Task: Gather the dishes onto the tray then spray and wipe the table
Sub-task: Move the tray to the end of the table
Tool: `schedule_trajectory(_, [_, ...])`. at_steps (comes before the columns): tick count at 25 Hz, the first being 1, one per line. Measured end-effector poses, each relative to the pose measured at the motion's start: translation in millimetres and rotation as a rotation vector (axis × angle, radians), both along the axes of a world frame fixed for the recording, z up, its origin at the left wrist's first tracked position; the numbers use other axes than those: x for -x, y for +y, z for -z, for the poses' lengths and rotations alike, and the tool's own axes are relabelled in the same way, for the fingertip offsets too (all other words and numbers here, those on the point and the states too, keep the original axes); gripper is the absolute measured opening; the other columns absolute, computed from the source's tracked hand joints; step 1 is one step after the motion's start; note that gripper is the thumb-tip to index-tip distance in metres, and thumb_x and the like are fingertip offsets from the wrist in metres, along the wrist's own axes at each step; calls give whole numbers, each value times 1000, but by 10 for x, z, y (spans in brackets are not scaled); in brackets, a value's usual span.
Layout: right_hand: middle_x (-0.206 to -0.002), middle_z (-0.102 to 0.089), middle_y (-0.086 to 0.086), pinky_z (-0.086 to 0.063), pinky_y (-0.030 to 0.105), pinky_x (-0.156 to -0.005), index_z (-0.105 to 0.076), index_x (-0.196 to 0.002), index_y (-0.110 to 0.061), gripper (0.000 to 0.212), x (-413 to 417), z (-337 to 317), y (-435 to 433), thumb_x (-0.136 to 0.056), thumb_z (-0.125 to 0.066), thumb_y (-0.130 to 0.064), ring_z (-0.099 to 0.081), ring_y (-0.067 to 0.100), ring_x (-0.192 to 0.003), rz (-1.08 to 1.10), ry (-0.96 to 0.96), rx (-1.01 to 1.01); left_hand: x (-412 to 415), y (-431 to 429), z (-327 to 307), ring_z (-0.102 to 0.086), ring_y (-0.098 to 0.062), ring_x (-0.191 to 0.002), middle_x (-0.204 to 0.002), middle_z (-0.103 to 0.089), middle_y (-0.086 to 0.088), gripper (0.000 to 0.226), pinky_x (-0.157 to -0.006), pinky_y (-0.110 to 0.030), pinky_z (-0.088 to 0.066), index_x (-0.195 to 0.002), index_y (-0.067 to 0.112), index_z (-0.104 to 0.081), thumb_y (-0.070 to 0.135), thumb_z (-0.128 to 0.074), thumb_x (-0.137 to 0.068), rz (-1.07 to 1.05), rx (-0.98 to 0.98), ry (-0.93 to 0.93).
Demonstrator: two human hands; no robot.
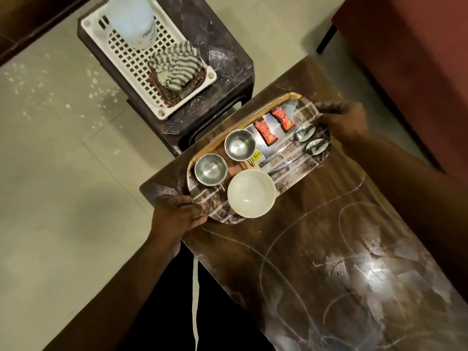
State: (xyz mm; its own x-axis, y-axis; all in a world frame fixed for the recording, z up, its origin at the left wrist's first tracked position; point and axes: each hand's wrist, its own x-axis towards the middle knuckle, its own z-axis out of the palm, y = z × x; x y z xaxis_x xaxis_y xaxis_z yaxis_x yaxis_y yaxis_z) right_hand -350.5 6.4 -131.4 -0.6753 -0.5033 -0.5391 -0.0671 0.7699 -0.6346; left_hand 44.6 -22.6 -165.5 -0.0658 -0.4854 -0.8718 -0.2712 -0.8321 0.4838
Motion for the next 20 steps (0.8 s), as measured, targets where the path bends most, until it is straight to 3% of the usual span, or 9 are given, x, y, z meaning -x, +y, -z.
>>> schedule_trajectory(2, [-101,-80,9,-67,35,-74,-79,-103,-22,24,34,149,-66,-100,-67,-1,-77,22,-82,-15,-7,-17,33,6,139,-80,-34,-86,-100,-78,-29,24,-72,-32,-69,-108,-16,-70,-9,-80,-87,-14,-18,-10])
schedule_trajectory(8, [-110,-80,12,-66,34,-73,-77,-125,-12,27,86,405,-261,-101,-66,-3,-79,28,-93,-34,-28,-90,121,-54,373,-80,-27,-77,-94,-78,-27,17,-61,-24,-66,-104,-15,-72,-12,-78,-88,-14,-32,-70])
schedule_trajectory(10, [-110,-79,11,-66,31,-70,-76,-126,-11,28,88,461,-283,-101,-66,-3,-77,25,-88,-33,-21,-109,141,-77,398,-78,-25,-74,-92,-77,-26,15,-61,-24,-66,-103,-15,-72,-13,-76,-89,-5,-44,-81])
schedule_trajectory(14, [-112,-79,19,-65,48,-84,-75,-125,-9,30,64,579,-263,-98,-66,2,-72,18,-70,-18,-44,-116,142,-89,444,-79,-29,-78,-94,-78,-27,14,-64,-26,-68,-102,-11,-72,-14,-75,-89,-27,-45,-97])
schedule_trajectory(18, [-97,-78,9,-65,27,-61,-74,-123,-13,27,39,602,-260,-100,-67,-1,-72,6,-57,-14,-44,-116,139,-56,491,-80,-32,-85,-94,-79,-26,6,-70,-29,-68,-92,-8,-75,-13,-74,-90,25,-35,-84])
schedule_trajectory(20, [-102,-79,11,-64,27,-60,-75,-121,-16,25,46,610,-263,-100,-68,-3,-73,10,-62,-15,-35,-117,126,-51,534,-81,-32,-86,-95,-80,-25,10,-72,-30,-69,-99,-11,-75,-11,-76,-89,39,-30,-93])
